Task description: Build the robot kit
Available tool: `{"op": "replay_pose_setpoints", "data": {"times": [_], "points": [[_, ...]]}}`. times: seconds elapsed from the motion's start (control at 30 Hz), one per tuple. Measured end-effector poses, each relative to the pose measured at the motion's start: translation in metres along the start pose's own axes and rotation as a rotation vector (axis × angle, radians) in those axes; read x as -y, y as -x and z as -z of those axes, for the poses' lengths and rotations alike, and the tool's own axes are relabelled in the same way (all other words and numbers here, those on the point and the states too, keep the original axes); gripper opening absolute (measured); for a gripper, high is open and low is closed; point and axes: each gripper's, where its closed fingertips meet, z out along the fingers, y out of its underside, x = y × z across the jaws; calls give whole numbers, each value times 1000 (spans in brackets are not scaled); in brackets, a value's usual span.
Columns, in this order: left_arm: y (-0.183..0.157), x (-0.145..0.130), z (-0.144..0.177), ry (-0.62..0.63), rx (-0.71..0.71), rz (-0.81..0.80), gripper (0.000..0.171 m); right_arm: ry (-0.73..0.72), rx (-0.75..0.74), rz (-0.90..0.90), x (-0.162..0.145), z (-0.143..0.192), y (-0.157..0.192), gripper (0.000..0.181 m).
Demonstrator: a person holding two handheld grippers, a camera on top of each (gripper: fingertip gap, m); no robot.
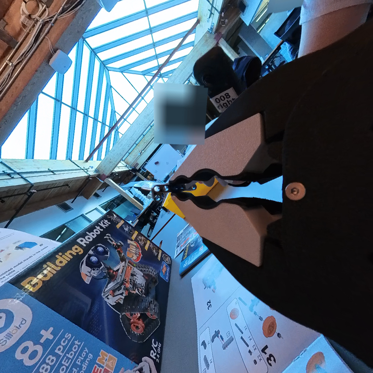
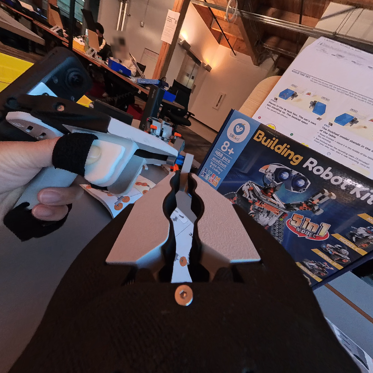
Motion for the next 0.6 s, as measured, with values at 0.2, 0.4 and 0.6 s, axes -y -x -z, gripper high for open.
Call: {"op": "replay_pose_setpoints", "data": {"times": [0.2, 0.4, 0.6], "points": [[-1, 0, -1, 6, -5, 10, 4, -29, 46, -21, 0, 3, 0, 6], [0, -2, -1, 16, -15, 37, 4, -5, 37, 18, -2, 2, -1, 5], [1, -3, 0, 42, -14, 47, 5, -15, 87, 27, -3, 3, 2, 6]]}}
